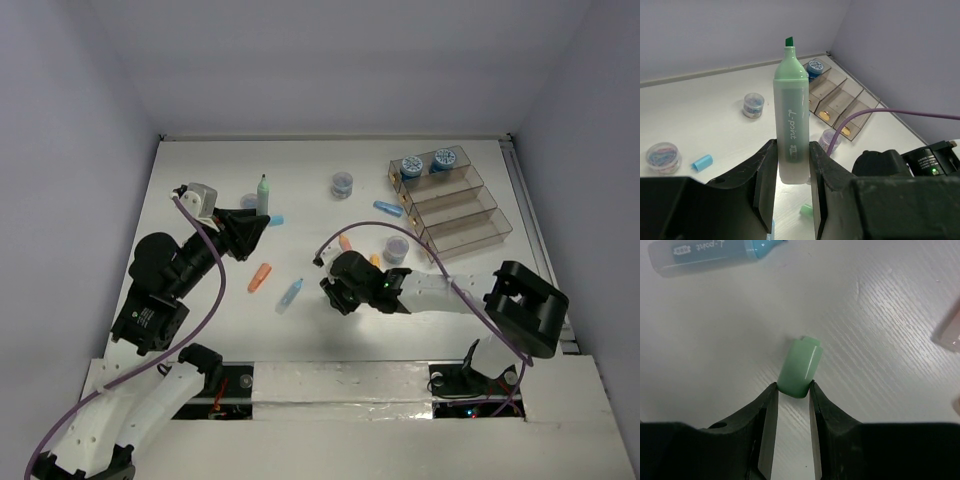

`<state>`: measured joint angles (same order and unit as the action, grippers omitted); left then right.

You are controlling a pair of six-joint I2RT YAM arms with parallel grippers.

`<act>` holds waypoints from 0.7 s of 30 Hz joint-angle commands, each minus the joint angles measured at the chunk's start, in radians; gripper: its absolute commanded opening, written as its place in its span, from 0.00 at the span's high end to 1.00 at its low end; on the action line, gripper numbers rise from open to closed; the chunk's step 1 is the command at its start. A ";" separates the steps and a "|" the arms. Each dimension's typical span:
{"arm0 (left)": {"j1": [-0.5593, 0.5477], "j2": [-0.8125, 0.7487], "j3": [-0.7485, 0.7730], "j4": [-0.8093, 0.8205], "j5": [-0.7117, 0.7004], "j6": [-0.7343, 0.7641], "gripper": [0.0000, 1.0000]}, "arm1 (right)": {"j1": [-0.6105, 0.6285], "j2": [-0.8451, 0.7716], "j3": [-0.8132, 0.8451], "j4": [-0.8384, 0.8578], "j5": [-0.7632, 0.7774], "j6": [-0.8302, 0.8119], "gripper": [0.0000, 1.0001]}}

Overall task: Sort the stationery into containers
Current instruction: Place the pen cap at the center of the board.

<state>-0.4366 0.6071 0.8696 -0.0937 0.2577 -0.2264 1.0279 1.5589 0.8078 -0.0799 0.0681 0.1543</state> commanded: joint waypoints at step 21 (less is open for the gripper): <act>0.006 -0.001 -0.015 0.061 0.005 0.007 1.00 | 0.000 0.058 0.036 -0.037 0.114 -0.006 0.27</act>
<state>-0.4366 0.6075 0.8585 -0.0937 0.2569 -0.2260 1.0279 1.6276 0.8257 -0.0952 0.1436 0.1364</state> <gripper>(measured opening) 0.236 0.733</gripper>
